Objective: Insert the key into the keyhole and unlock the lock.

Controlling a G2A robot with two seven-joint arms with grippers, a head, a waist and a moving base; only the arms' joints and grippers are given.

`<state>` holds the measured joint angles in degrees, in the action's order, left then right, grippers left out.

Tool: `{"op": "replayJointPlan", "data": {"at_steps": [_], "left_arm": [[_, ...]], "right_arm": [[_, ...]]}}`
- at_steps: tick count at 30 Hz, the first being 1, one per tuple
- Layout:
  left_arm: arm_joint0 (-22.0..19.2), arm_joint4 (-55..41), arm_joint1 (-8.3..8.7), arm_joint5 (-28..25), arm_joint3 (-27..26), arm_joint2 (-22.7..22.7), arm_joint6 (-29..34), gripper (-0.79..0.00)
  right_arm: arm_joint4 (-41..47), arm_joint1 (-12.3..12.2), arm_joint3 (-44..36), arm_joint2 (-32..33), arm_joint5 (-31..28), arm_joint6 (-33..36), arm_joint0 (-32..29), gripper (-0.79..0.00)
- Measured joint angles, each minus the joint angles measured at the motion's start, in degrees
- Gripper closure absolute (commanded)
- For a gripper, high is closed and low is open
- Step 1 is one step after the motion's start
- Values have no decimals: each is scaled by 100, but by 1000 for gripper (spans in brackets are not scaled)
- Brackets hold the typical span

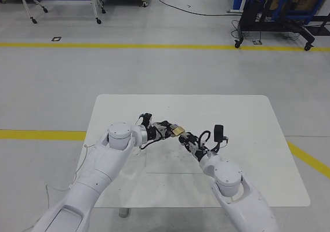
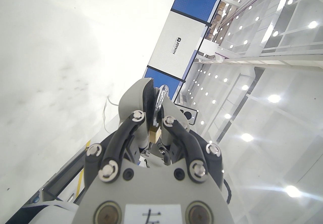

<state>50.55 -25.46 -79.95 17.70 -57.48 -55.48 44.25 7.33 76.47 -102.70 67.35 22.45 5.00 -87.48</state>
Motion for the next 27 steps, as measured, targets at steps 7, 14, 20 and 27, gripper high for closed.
{"op": "replayJointPlan", "data": {"at_steps": [7,14,20,27], "left_arm": [[9,-19,0,23,-8,-11,-47,0],[12,-28,-2,31,-2,-15,-73,0],[10,-34,-4,10,7,-14,-73,0],[-16,-3,-4,-38,40,24,73,0]], "right_arm": [[34,-16,-68,119,-64,47,-86,-209],[80,-28,-81,193,-122,144,-136,-135],[141,-32,-51,236,-165,216,-142,0],[216,-21,45,226,-184,227,-51,0]]}}
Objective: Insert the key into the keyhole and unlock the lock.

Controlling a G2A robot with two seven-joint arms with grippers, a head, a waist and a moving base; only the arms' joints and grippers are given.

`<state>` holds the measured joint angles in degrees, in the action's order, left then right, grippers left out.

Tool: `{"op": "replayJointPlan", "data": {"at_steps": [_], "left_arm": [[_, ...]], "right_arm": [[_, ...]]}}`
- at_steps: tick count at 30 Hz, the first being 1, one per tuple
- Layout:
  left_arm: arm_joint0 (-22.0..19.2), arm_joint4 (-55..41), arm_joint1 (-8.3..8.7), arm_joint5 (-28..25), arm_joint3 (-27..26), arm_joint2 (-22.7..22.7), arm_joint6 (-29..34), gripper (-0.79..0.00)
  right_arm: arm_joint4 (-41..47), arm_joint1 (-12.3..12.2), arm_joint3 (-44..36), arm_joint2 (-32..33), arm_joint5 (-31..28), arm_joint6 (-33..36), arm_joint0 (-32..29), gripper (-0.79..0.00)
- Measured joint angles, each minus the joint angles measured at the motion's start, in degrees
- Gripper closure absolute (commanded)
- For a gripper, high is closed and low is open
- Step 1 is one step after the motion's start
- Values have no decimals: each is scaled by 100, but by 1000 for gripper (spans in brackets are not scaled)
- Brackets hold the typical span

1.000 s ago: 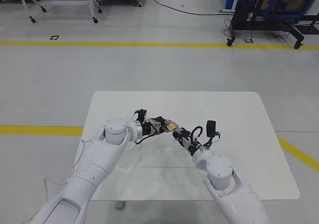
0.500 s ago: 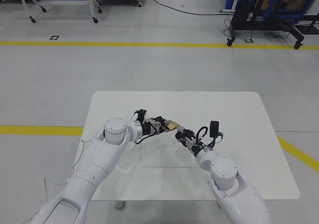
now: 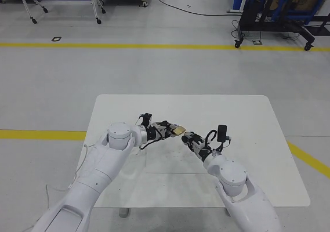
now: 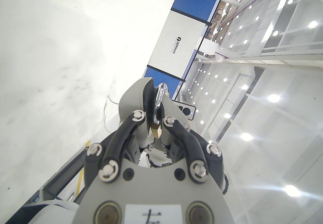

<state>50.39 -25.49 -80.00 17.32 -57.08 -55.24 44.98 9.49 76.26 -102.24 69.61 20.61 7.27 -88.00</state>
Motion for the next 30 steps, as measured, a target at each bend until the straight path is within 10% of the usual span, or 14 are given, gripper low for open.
{"op": "replayJointPlan", "data": {"at_steps": [2,3,4,20,22,30], "left_arm": [[-5,-4,-1,-6,11,2,15,0],[-9,0,-2,-14,16,6,23,0],[-11,5,-2,-26,18,6,22,0],[630,-19,69,-1283,-664,-489,-1222,0],[769,10,87,-1547,-831,-578,-1380,0],[1059,323,126,-2385,-1250,-589,-1128,0]], "right_arm": [[4,3,16,-12,-9,7,20,0],[21,4,19,-14,-22,20,28,-268],[44,4,20,-11,-28,36,29,-785],[134,4,3,32,-27,103,19,-785],[404,16,-33,199,-239,250,-68,-366],[3351,18,421,985,-183,1469,-149,-360]]}}
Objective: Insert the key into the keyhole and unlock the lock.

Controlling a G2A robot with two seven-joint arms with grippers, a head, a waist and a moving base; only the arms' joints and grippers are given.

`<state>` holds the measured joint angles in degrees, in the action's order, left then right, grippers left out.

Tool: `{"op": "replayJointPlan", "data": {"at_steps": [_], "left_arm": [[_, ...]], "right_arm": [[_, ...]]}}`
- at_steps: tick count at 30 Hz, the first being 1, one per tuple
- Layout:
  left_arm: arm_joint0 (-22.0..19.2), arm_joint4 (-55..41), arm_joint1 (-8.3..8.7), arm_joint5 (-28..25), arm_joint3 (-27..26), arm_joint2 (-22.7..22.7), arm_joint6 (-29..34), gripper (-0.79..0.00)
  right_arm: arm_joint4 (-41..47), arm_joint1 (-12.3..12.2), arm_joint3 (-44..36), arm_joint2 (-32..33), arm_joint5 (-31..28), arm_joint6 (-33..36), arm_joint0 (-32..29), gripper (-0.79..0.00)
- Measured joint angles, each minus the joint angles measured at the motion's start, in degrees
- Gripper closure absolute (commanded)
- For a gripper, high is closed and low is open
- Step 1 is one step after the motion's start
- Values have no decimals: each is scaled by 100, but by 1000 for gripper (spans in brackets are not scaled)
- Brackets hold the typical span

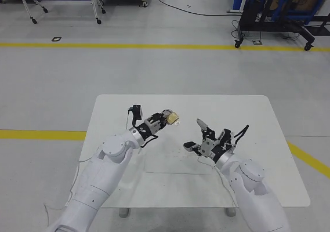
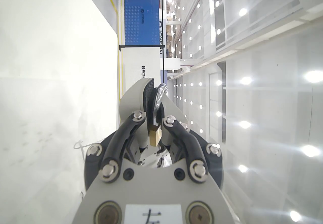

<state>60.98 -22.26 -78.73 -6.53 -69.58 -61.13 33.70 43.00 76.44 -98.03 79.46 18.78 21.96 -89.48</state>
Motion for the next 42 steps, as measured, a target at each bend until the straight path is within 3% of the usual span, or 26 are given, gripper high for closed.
{"op": "replayJointPlan", "data": {"at_steps": [4,16,18,20,21,22,32,42], "left_arm": [[2,227,7,-29,-11,91,161,0],[3,213,4,5,-24,88,236,0],[3,209,5,11,-26,86,256,0],[0,211,6,15,-27,84,265,0],[-2,212,6,12,-27,82,270,0],[-3,214,6,11,-27,82,275,0],[-50,286,1,45,6,129,351,0],[-38,413,1,-105,-6,146,307,0]], "right_arm": [[261,0,273,-116,-96,470,158,-369],[187,28,480,-456,-475,365,329,-308],[188,28,487,-469,-507,320,337,-256],[218,27,492,-466,-535,305,339,-154],[244,25,493,-458,-556,295,335,-9],[264,24,493,-452,-568,288,331,0],[403,10,506,-459,-527,285,335,0],[1419,-13,810,-252,215,607,498,0]]}}
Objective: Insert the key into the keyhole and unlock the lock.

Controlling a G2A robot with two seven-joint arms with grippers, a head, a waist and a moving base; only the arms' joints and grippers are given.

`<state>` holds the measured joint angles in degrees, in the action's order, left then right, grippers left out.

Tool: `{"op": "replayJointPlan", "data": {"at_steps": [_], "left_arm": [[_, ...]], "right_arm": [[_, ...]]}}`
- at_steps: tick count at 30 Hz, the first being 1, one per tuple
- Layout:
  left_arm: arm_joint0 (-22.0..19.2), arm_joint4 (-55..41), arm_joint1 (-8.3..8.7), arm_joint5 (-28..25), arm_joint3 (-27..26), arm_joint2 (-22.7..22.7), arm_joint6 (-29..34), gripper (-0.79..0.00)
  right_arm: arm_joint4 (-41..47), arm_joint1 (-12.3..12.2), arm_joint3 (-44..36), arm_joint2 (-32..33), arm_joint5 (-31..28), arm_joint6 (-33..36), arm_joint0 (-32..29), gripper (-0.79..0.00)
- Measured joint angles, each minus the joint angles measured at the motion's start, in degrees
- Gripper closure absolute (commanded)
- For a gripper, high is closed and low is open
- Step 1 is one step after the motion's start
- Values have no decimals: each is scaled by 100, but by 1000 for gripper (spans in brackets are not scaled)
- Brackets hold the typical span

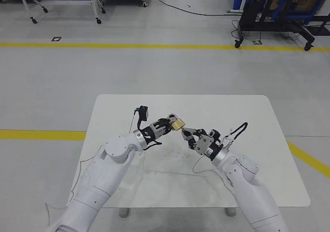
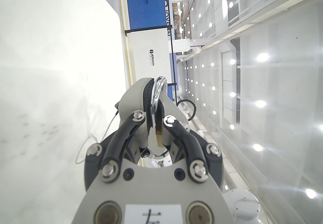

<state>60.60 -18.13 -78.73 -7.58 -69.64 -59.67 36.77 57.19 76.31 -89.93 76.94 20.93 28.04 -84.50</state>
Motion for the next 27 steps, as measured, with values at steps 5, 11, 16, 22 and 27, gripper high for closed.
{"op": "replayJointPlan", "data": {"at_steps": [5,11,16,22,27], "left_arm": [[5,20,-1,-57,-4,-13,-45,0],[-2,-53,-2,-56,16,-39,-13,0],[-5,-80,-3,-60,25,-41,21,0],[-53,-147,-5,58,78,-35,157,0],[-84,-159,-9,111,109,-26,177,0]], "right_arm": [[361,-28,153,101,319,324,71,0],[209,-73,115,144,311,456,54,0],[-208,-118,-39,148,123,417,-10,0],[-1230,-153,-432,-6,-395,-153,-189,-157],[-1549,-162,-588,-64,-614,-454,-280,-305]]}}
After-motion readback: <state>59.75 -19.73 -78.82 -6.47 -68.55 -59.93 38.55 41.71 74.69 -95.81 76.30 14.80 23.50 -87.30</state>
